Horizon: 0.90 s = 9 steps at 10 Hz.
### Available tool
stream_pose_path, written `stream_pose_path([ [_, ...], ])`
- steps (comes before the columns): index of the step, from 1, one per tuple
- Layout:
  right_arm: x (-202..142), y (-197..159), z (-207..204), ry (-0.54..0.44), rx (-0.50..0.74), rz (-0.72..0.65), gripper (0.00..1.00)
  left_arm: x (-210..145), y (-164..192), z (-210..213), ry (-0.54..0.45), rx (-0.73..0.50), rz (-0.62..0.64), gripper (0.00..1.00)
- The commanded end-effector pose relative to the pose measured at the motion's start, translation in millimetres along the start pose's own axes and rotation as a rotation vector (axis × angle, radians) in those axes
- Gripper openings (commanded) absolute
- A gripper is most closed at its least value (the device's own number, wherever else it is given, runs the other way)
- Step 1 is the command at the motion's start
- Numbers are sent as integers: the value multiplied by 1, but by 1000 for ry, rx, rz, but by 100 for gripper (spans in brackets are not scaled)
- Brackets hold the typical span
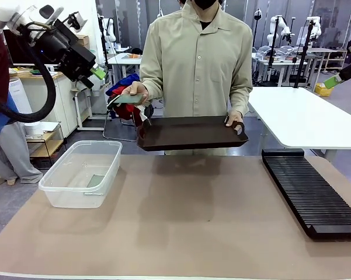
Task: Sort PCBs into racks and boxes based on the side picked up.
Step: Pick up the Blank PCB handed by the Human.
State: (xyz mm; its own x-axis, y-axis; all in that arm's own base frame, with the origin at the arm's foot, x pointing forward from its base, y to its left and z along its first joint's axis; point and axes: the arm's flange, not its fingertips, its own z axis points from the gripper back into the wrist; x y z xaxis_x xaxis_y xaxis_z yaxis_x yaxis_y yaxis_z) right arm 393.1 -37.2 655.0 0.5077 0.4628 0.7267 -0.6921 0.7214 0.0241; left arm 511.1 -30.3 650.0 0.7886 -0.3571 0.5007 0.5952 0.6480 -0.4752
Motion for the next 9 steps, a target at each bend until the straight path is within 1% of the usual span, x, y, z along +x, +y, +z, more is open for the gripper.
stream_pose_path([
  [1,-2,0,-1,3,10,3,100,10,12,4,-73,-31,199,100],
  [4,-2,0,-1,3,10,3,100,3,46,-15,-186,-201,339,100],
  [6,-2,0,-1,3,10,3,100,2,63,-33,-246,-213,428,100],
  [7,-2,0,-1,3,10,3,100,1,66,-44,-259,-247,460,100],
  [8,-2,0,-1,3,10,3,100,1,70,-51,-271,-266,476,100],
  [9,-2,0,-1,3,10,3,100,2,69,-54,-243,-295,407,100],
])
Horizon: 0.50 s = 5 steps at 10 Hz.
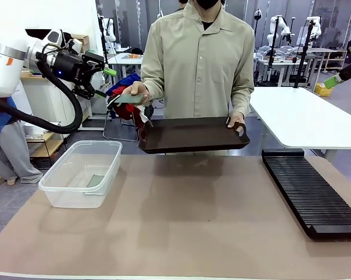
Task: Sort PCBs into racks and boxes based on the side picked up.
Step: Pick up the Blank PCB handed by the Human.
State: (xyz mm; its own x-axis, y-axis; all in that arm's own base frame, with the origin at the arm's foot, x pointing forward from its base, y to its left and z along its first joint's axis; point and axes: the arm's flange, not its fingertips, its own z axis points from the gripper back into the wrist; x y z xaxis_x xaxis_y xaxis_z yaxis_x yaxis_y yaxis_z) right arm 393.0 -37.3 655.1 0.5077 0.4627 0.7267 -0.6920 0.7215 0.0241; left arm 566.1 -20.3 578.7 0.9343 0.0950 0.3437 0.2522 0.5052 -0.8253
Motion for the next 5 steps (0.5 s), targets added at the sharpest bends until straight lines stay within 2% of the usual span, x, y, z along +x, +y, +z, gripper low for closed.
stream_pose_path([
  [1,-2,0,-1,3,10,3,100,1,0,8,-5,18,-3,100],
  [5,-2,0,-1,3,10,3,100,2,0,5,-8,4,0,100],
])
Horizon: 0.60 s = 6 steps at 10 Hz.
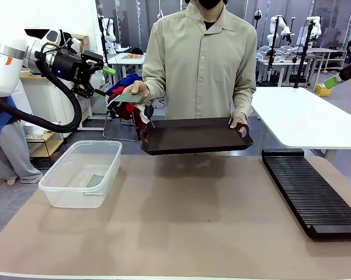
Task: Sort PCBs into racks and boxes based on the side picked up.
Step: Pick up the Blank PCB handed by the Human.
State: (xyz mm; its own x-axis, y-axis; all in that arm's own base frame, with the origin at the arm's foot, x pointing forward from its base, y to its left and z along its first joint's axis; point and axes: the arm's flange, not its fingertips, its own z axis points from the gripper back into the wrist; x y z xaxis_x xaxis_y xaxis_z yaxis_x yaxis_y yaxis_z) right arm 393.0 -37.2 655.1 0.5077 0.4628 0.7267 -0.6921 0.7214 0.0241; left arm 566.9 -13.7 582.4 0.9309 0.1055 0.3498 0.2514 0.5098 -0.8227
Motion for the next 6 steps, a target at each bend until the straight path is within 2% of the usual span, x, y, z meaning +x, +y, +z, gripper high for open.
stream_pose_path([
  [1,-2,0,-1,3,10,3,100,4,12,-8,8,-68,77,100],
  [2,-2,0,-1,3,10,3,100,5,23,-12,22,-138,103,100],
  [6,-2,0,-1,3,10,3,100,5,47,-24,58,-289,213,100],
])
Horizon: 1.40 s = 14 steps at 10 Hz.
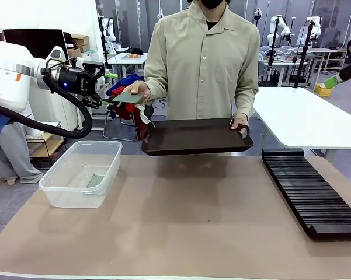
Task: Sort PCBs into racks and boxes based on the side picked up.
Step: Pick up the Blank PCB handed by the Human.
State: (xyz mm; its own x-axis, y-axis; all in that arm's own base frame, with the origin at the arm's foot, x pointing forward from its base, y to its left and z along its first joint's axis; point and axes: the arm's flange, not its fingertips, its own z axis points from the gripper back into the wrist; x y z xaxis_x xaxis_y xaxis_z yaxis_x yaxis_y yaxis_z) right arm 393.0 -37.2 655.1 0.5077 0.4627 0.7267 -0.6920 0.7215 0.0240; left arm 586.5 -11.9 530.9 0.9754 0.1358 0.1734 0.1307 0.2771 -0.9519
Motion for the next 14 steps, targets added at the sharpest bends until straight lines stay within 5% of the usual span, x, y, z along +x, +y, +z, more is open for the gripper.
stream_pose_path([
  [1,-2,0,-1,3,10,3,100,4,3,-5,35,-94,58,100],
  [6,-2,0,-1,3,10,3,100,14,14,-25,136,-159,52,100],
  [7,-2,0,-1,3,10,3,100,16,16,-27,141,-164,15,63],
  [8,-2,0,-1,3,10,3,100,16,16,-28,141,-170,17,43],
  [9,-2,0,-1,3,10,3,100,15,17,-27,140,-175,14,6],
  [10,-2,0,-1,3,10,3,100,15,17,-26,143,-176,13,0],
  [13,-2,0,-1,3,10,3,100,14,18,-25,151,-185,19,6],
  [14,-2,0,-1,3,10,3,100,13,17,-25,154,-189,20,0],
])
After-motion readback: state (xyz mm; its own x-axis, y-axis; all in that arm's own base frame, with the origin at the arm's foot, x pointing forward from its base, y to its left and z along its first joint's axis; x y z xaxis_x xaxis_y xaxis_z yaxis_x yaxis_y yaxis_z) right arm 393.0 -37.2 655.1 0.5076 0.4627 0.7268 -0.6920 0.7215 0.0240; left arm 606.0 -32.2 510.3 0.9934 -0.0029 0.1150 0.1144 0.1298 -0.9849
